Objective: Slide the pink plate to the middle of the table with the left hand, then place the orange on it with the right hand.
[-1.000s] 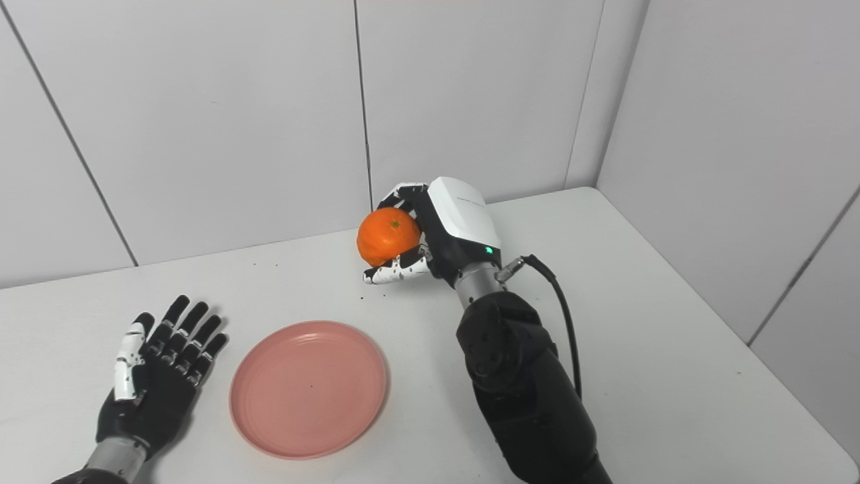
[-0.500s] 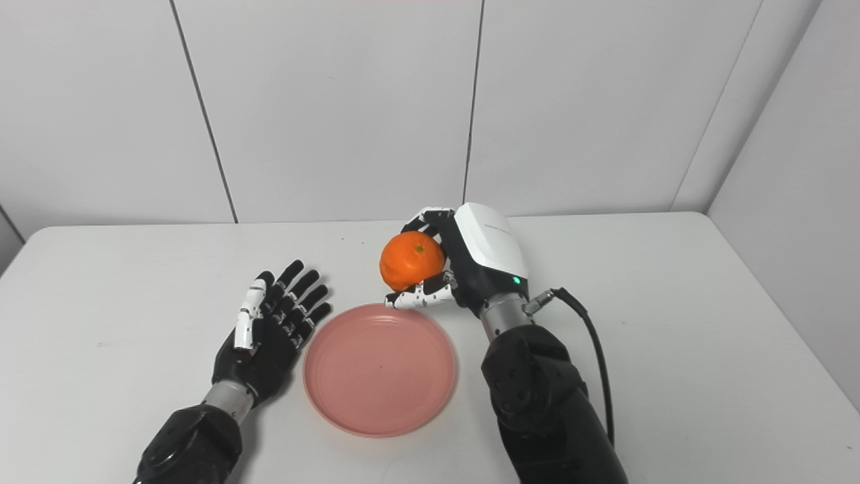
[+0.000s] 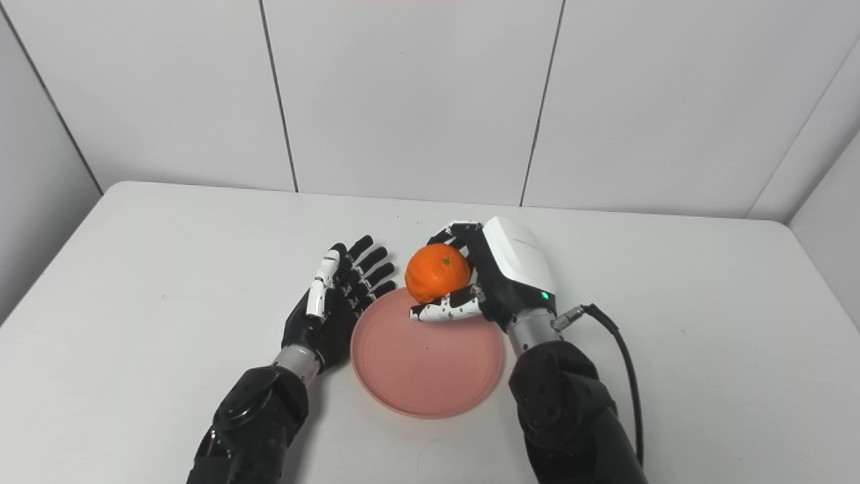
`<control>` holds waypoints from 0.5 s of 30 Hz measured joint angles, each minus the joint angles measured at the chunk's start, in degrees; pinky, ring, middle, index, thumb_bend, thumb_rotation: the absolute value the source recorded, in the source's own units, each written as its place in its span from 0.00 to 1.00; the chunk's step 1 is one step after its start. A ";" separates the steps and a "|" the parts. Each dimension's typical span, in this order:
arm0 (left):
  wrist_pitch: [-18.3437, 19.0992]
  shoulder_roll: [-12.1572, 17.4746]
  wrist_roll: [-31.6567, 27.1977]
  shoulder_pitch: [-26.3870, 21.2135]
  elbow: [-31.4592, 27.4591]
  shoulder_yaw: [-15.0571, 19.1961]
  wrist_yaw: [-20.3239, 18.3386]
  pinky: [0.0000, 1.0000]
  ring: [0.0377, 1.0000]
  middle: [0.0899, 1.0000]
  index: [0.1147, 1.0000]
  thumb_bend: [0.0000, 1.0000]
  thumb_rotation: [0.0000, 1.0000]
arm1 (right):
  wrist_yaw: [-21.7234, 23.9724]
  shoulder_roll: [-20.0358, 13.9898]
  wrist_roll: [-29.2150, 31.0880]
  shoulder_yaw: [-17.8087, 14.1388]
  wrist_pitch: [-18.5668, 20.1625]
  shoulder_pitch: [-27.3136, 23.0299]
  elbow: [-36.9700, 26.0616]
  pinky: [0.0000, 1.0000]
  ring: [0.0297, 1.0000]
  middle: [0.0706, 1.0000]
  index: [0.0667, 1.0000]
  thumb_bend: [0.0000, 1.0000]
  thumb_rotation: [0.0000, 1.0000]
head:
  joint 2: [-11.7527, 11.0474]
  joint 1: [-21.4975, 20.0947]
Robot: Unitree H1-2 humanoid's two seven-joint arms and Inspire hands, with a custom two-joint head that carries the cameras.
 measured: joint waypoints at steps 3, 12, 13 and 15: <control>0.00 -0.12 0.02 0.00 -0.03 0.05 0.19 0.88 0.89 0.90 0.89 0.37 1.00 | 0.04 0.14 0.36 0.66 -0.01 0.55 0.51 0.24 0.32 0.40 0.45 0.52 0.13 | 0.53 0.26; 0.00 -0.49 1.09 -0.02 -0.10 0.12 0.60 0.86 0.89 0.89 0.89 0.37 1.00 | 0.11 0.20 0.52 2.26 -0.02 1.85 1.48 0.24 0.31 0.40 0.45 0.52 0.13 | 0.97 0.00; 0.00 -0.49 1.08 -0.03 -0.10 0.16 0.57 0.86 0.89 0.89 0.89 0.37 1.00 | 0.10 0.22 0.57 2.53 -0.03 1.91 1.69 0.24 0.31 0.40 0.45 0.52 0.13 | 0.97 -0.09; 0.00 -0.49 1.07 -0.03 -0.10 0.22 0.51 0.86 0.89 0.89 0.89 0.37 1.00 | 0.11 0.28 0.76 3.02 -0.14 2.10 2.09 0.24 0.31 0.40 0.45 0.52 0.13 | 0.97 -0.09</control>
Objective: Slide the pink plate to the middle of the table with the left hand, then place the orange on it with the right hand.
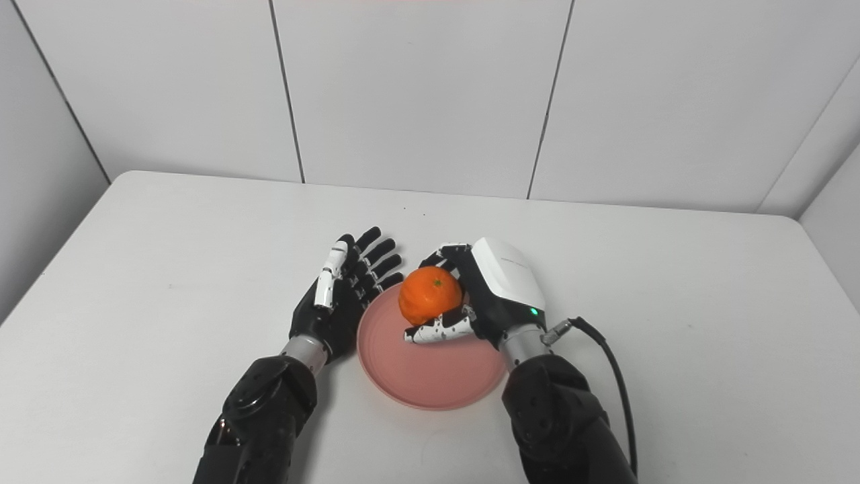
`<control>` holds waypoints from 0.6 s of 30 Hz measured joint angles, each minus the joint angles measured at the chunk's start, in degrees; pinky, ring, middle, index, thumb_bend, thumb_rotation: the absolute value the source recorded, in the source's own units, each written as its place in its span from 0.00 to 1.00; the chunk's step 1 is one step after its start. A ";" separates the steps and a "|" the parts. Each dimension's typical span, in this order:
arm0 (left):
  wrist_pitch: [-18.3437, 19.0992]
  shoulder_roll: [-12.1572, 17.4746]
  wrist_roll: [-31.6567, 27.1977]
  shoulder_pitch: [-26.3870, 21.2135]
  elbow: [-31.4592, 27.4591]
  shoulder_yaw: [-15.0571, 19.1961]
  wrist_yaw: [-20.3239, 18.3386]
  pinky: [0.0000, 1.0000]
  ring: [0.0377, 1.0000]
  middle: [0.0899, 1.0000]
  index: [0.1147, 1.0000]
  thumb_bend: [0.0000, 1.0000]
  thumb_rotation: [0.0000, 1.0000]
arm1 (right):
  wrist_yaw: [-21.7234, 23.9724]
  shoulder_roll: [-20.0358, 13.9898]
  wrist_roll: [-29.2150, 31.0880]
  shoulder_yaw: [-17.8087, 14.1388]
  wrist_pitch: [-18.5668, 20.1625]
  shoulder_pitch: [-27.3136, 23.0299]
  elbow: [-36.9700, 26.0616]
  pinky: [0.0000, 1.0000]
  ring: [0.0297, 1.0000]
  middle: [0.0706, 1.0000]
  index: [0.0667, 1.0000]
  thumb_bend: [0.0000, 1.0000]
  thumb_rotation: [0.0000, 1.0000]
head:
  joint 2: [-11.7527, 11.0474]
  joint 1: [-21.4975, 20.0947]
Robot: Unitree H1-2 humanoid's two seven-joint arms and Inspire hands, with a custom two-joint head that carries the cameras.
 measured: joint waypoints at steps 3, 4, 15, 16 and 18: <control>0.00 0.05 0.14 0.00 0.00 -0.02 -0.04 0.86 0.89 0.89 0.89 0.37 1.00 | -0.10 0.02 0.14 0.65 -0.58 0.12 1.29 0.24 0.31 0.40 0.45 0.52 0.13 | 0.00 -0.26; 0.00 0.07 0.17 0.00 0.00 -0.04 -0.08 0.86 0.89 0.89 0.89 0.37 1.00 | -0.10 -0.02 0.23 0.88 -0.77 0.24 1.64 0.25 0.31 0.40 0.45 0.52 0.13 | 0.00 -0.44; 0.00 0.84 -0.03 -0.03 0.02 0.20 -0.85 0.88 0.90 0.90 0.90 0.37 1.00 | 0.42 -0.47 -0.42 2.29 -1.87 0.76 3.45 0.27 0.34 0.42 0.45 0.52 0.13 | -0.26 -1.58; 0.00 0.89 -0.09 -0.03 0.03 0.27 -1.08 0.89 0.90 0.90 0.90 0.36 1.00 | 0.52 -0.56 -0.53 2.46 -1.87 0.76 3.62 0.27 0.35 0.43 0.45 0.52 0.13 | -0.35 -1.84; 0.03 0.94 -0.14 -0.03 0.05 0.47 -1.51 0.89 0.90 0.91 0.90 0.36 1.00 | 0.56 -0.59 -1.09 2.76 -1.87 0.75 3.86 0.26 0.34 0.42 0.45 0.52 0.13 | -0.35 -1.85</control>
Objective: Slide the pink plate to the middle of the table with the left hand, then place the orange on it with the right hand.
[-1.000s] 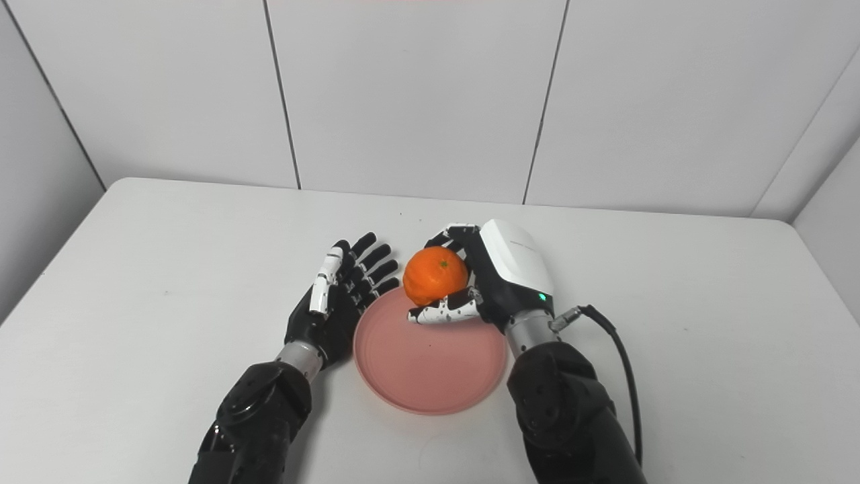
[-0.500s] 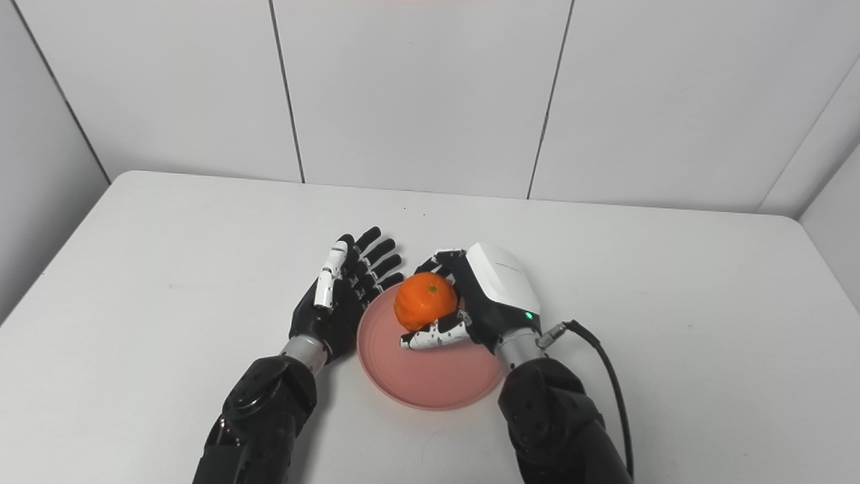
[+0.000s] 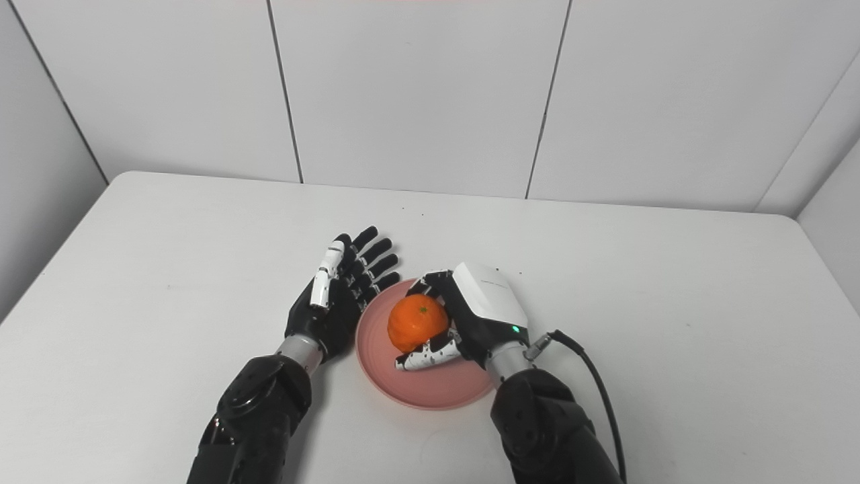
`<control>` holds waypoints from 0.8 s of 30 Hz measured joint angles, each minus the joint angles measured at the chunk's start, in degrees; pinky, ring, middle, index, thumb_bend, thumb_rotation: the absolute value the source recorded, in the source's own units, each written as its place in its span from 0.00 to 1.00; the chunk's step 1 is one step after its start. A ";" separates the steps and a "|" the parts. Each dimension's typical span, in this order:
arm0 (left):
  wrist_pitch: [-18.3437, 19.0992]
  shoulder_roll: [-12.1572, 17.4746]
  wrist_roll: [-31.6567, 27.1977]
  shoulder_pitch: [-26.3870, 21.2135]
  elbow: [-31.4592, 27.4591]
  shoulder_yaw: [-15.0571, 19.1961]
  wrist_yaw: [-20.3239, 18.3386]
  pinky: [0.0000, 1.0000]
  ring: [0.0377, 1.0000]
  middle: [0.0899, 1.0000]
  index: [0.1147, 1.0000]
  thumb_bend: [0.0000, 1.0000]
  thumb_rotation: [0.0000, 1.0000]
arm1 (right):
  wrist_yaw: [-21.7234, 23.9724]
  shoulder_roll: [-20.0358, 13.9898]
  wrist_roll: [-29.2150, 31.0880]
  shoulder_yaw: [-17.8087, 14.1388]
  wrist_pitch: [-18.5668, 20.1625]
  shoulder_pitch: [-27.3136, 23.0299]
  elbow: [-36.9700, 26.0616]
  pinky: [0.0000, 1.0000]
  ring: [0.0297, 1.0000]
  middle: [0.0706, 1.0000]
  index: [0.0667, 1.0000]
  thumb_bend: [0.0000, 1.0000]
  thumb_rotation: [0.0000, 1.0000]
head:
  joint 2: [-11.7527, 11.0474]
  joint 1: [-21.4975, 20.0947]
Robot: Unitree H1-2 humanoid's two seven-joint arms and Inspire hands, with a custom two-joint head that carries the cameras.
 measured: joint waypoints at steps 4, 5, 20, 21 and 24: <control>0.19 0.17 -0.27 0.00 0.00 0.22 -0.41 0.90 0.91 0.91 0.91 0.36 1.00 | 0.31 0.00 -0.41 0.18 0.01 -0.05 0.70 0.25 0.32 0.40 0.45 0.52 0.13 | -0.18 -0.09; 0.20 0.20 -0.29 0.00 0.01 0.25 -0.46 0.90 0.91 0.91 0.91 0.36 1.00 | 0.43 -0.04 -0.50 0.27 0.01 -0.05 0.79 0.25 0.32 0.40 0.45 0.52 0.13 | -0.26 -0.17; 0.21 0.19 -0.40 -0.03 0.12 0.69 -0.93 0.90 0.91 0.92 0.91 0.36 1.00 | 1.86 -0.67 -1.59 0.62 0.00 -0.18 1.13 0.25 0.32 0.40 0.45 0.52 0.14 | -0.70 -0.53; 0.22 0.19 -0.41 -0.03 0.12 0.70 -0.93 0.90 0.91 0.92 0.91 0.36 1.00 | 1.93 -0.67 -1.63 0.62 0.00 -0.22 1.13 0.25 0.32 0.40 0.45 0.52 0.14 | -0.79 -0.53; 0.22 0.19 -0.51 -0.03 0.12 0.74 -0.94 0.90 0.91 0.91 0.91 0.36 1.00 | 2.02 -0.65 -1.84 0.62 0.00 -0.23 1.13 0.28 0.36 0.44 0.45 0.52 0.14 | -0.79 -0.62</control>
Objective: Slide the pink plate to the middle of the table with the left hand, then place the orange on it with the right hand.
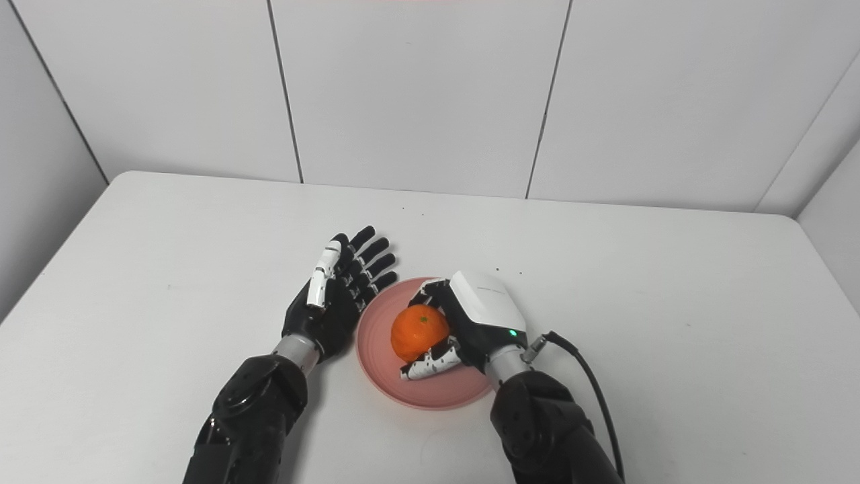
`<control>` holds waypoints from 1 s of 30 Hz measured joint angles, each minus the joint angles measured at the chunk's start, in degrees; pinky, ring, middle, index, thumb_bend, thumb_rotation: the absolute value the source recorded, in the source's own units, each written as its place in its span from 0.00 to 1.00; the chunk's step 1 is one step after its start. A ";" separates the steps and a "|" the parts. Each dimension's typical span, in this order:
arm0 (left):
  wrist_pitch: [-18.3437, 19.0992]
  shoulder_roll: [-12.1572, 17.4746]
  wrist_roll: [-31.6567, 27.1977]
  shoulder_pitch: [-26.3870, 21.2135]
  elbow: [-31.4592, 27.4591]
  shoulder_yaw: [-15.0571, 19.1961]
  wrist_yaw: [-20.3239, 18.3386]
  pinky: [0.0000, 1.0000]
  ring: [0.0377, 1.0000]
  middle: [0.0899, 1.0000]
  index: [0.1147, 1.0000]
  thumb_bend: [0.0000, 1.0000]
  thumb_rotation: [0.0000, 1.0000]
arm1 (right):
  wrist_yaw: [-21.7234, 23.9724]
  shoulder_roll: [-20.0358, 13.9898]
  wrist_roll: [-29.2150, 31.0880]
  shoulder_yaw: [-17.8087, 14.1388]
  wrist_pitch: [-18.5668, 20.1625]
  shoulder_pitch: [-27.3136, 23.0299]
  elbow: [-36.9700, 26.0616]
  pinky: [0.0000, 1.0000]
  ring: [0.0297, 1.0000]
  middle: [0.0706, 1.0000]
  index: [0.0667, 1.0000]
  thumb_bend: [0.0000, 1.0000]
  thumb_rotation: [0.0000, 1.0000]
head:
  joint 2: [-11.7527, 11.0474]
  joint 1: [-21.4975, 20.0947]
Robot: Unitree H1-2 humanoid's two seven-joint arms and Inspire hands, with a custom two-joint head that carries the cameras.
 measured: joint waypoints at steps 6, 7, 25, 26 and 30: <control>0.01 -0.07 -0.01 0.00 0.00 0.09 0.00 0.91 0.91 0.92 0.91 0.36 1.00 | 1.15 0.04 -0.21 -0.12 0.32 -0.02 -0.48 0.26 0.36 0.45 0.56 0.70 0.16 | 0.00 0.09; 0.01 -0.07 -0.01 0.00 0.00 0.08 0.00 0.91 0.91 0.92 0.91 0.36 1.00 | 1.55 0.05 -0.30 -0.16 0.43 -0.02 -0.64 0.19 0.26 0.34 0.62 0.80 0.17 | 0.00 0.17; 0.03 -0.04 0.03 0.00 0.02 0.01 -0.06 0.89 0.90 0.91 0.90 0.36 1.00 | 6.32 -0.28 -2.11 -0.68 0.91 -0.52 -3.81 0.73 0.83 0.86 0.88 0.98 0.38 | 0.26 0.26; 0.03 -0.04 0.18 -0.01 0.03 -0.01 -0.06 0.89 0.90 0.91 0.90 0.36 1.00 | 6.17 -0.27 -2.11 -0.99 0.88 -0.52 -4.23 0.74 0.83 0.86 0.88 0.98 0.40 | 0.26 0.26; 0.02 -0.04 0.58 -0.04 0.06 -0.13 -0.06 0.88 0.89 0.90 0.90 0.36 1.00 | 4.97 -0.33 -2.01 -1.88 0.69 -0.53 -4.60 0.80 0.87 0.90 0.93 1.00 0.45 | 0.26 0.18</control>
